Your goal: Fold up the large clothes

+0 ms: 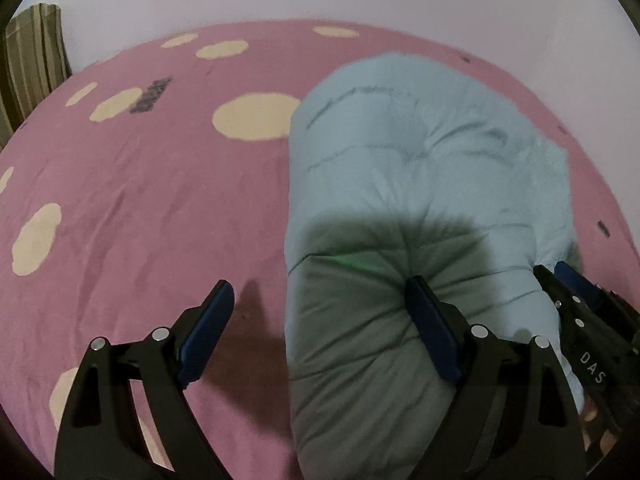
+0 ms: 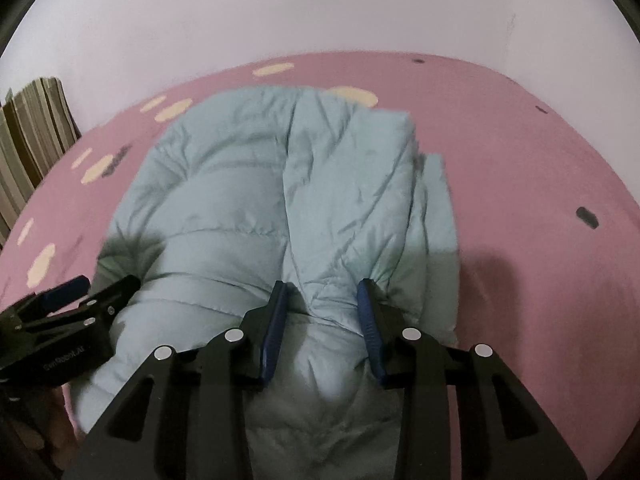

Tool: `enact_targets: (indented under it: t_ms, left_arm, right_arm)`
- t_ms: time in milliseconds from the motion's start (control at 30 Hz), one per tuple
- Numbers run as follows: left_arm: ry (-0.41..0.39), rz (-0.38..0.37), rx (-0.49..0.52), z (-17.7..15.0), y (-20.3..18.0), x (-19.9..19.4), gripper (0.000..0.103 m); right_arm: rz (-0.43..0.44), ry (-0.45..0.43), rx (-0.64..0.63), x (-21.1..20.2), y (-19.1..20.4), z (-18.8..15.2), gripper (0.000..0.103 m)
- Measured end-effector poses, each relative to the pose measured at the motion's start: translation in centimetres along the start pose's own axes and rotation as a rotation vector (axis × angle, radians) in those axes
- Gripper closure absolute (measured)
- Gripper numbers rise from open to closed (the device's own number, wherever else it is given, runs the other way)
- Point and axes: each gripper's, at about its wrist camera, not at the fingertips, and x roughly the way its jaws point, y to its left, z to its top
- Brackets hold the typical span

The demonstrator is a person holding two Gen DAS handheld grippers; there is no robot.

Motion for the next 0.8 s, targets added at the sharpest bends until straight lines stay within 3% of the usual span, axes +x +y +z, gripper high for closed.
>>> enact_targets:
  t_ms: [67, 200, 367, 533, 800]
  left_arm:
    - [0.022, -0.012, -0.019, -0.3, 0.3, 0.9, 0.014]
    - [-0.005, 0.018, 0.013, -0.6, -0.3, 0.8, 0.014]
    - [-0.040, -0.015, -0.015, -0.5, 0.0, -0.8, 0.015]
    - [-0.027, -0.065, -0.067, 0.1, 1.2, -2.1, 0.015]
    - [-0.056, -0.056, -0.140, 1.3, 3.2, -3.9, 0.015]
  right_arm:
    - [0.005, -0.001, 0.007, 0.7, -0.1, -0.4, 0.066]
    - [0.003, 0.001, 0.008, 0.8, -0.1, -0.5, 0.066]
    - [0.016, -0.038, 0.020, -0.3, -0.3, -0.2, 0.065]
    - [0.052, -0.058, 0.066, -2.4, -1.2, -0.3, 0.056]
    - [0.089, -0.111, 0.147, -5.1, -3.6, 0.8, 0.042]
